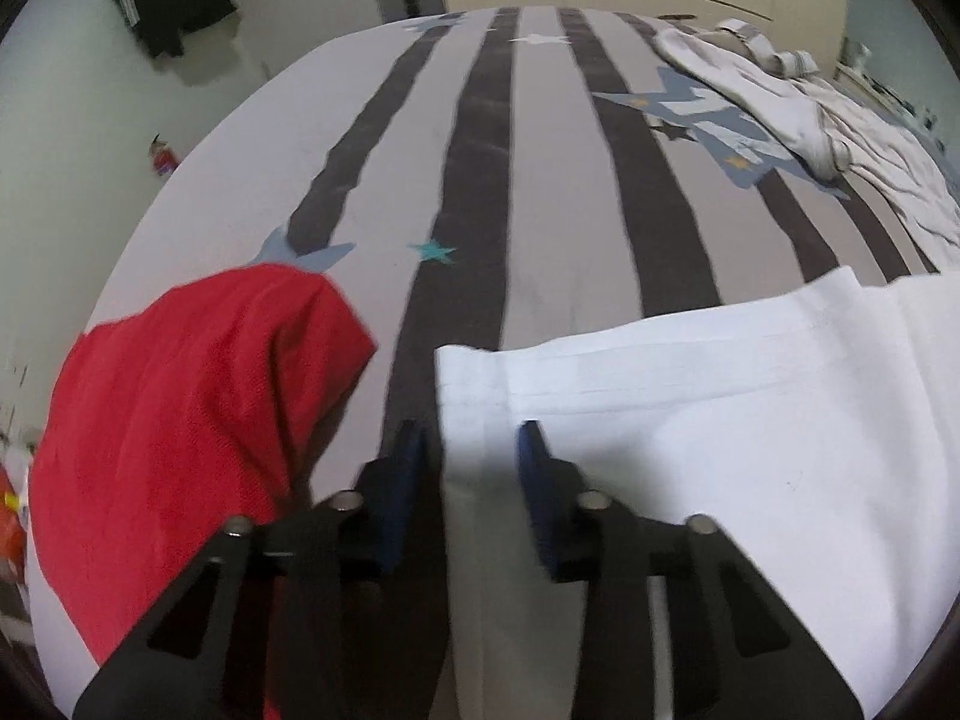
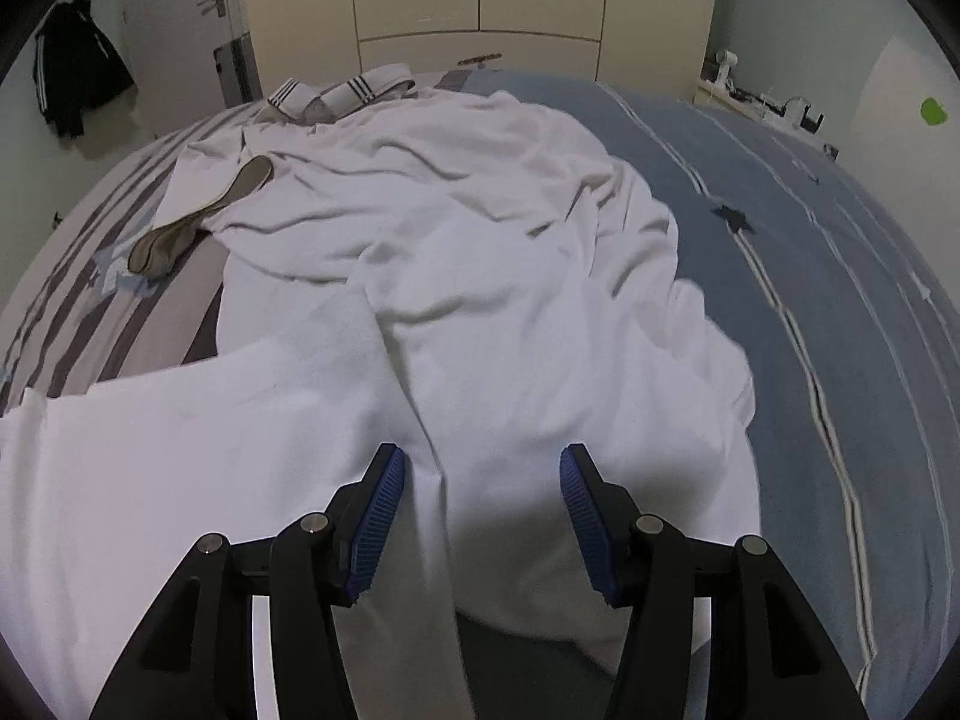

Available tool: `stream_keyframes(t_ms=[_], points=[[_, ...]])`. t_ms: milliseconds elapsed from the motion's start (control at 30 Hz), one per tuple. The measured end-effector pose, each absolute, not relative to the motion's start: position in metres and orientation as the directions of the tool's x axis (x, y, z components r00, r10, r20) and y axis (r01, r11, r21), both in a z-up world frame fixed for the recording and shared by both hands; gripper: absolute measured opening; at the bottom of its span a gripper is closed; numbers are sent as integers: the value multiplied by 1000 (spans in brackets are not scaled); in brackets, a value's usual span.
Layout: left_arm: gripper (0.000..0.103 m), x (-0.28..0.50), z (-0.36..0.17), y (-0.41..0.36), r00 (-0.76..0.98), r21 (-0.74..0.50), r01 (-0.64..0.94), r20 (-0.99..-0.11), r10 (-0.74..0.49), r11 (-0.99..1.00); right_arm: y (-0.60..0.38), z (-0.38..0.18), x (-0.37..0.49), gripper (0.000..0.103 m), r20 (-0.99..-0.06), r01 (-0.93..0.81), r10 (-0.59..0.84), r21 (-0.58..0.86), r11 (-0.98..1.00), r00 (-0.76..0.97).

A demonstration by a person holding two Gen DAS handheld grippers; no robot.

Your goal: Fold clothes

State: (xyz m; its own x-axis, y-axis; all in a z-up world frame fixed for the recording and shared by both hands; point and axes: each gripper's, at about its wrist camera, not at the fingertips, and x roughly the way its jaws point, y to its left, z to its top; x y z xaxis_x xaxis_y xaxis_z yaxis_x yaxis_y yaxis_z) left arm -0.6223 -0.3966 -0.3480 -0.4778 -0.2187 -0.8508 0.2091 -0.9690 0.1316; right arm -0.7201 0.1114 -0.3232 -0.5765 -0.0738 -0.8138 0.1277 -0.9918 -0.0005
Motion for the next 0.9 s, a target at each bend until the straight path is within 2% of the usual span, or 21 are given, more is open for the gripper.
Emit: stream_keyframes(t_ms=[33,67,300,333,367,400,533,700,767,900], points=[[15,-623,-347,-396,-481,125,204,-851,-211,-971,109,-322,-721,50,-813,143,-92,11,-990,-575],[13,-624,-346,-395,-484,119,199,-851,-203,-973,107,-321,-722,50,-809,158,-102,11,-987,-579],[13,-626,-351,-399,-490,75,233,-852,-184,-970,81,-317,-725,50,-804,250,-151,3,-968,-575],[12,-627,-351,-399,-492,72,230,-852,-180,-970,79,-319,-728,44,-810,254,-142,-9,-967,-570],[11,-627,-351,-400,-494,66,229,-852,-174,-971,76,-321,-732,27,-818,255,-128,-24,-967,-562],[6,-627,-351,-401,-495,59,228,-852,-168,-972,75,-324,-736,21,-827,249,-109,-39,-968,-552],[3,-627,-337,-401,-534,65,231,-825,-183,-971,82,-321,-743,9,-836,228,-122,-4,-974,-535],[3,-624,-308,-409,-601,69,274,-766,-227,-959,87,-297,-739,5,-796,213,-111,-22,-977,-595],[3,-625,-315,-414,-577,90,272,-781,-237,-958,93,-286,-740,3,-773,191,-103,-24,-981,-627],[4,-628,-335,-417,-521,126,265,-815,-252,-956,93,-300,-748,3,-799,194,-65,-66,-979,-598]])
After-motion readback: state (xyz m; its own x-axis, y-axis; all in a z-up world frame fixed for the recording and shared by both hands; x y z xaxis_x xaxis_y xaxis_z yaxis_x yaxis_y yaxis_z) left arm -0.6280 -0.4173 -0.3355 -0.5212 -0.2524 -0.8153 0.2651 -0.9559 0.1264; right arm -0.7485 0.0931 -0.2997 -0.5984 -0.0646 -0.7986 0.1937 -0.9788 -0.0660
